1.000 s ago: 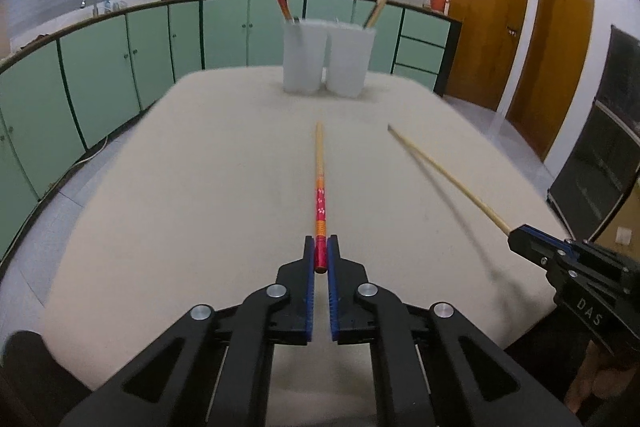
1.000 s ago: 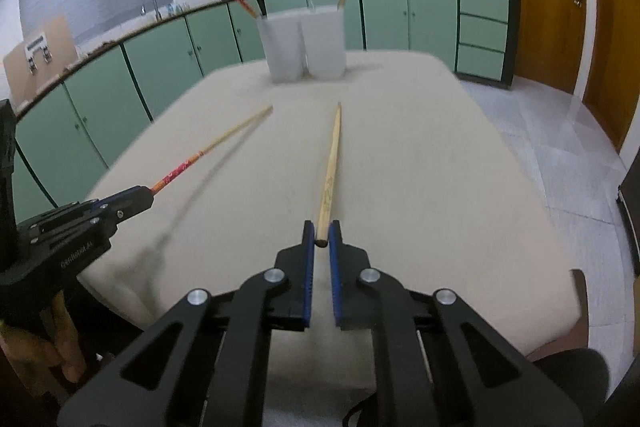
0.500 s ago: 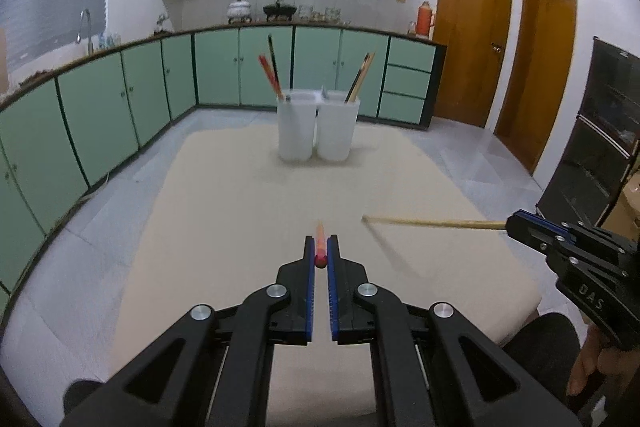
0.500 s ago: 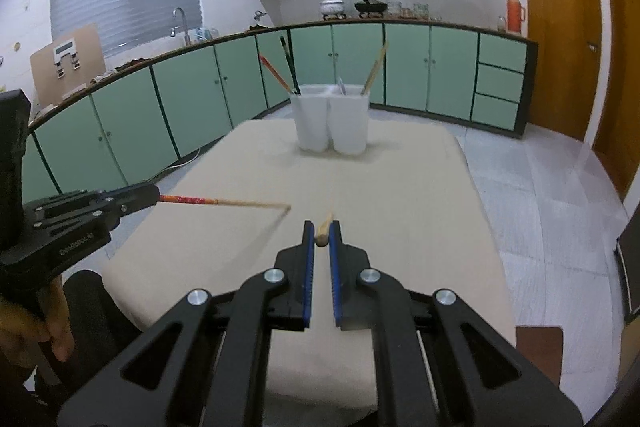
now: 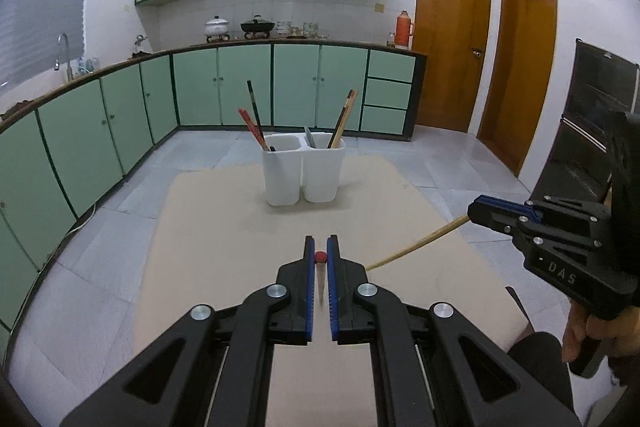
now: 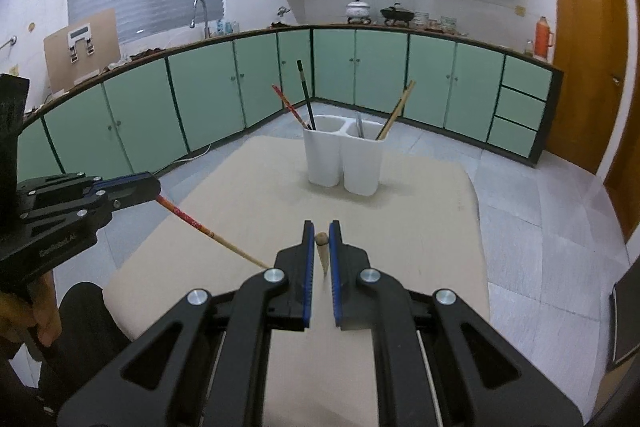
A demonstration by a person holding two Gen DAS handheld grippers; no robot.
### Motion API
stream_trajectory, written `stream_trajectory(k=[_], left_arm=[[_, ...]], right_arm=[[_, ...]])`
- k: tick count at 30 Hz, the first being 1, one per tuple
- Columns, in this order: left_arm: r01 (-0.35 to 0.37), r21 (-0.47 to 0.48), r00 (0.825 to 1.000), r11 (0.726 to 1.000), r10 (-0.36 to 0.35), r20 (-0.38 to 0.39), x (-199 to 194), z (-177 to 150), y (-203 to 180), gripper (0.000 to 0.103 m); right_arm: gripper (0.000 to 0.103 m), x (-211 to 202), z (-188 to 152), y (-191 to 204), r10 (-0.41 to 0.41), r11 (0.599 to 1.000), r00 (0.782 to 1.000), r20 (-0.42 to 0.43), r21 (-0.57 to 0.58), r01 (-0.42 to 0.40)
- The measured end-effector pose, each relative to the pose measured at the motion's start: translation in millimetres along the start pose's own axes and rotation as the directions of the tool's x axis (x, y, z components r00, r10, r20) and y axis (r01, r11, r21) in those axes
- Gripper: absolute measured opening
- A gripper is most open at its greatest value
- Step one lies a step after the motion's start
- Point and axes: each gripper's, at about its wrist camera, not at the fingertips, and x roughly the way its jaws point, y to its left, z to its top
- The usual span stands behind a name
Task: Organize utensils
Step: 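Lift and carry both chopsticks over the white utensil holder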
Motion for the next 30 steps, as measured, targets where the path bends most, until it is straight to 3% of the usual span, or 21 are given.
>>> stream_trajectory(k=[12, 21, 30], left_arm=[[0.075, -0.019, 0.995, 0.997, -0.076, -0.056, 36, 52, 27, 0.006], [0.094, 0.029, 0.994, 0.995, -0.092, -0.056, 43, 97, 31, 0.006], [0.069, 0.079, 0.997, 0.995, -0.07, 0.016, 37, 175, 28, 0.006]], right_arm=[[0.006, 47, 63, -21, 0.04, 0.999, 0.99, -0.138, -0.029, -0.044], [0.006, 42, 108, -37, 0.061, 0.998, 0.985, -0.163, -0.003, -0.063], [0.006, 33, 179, -55, 0.019, 1.0, 0.992, -0.128, -0.014, -0.021]])
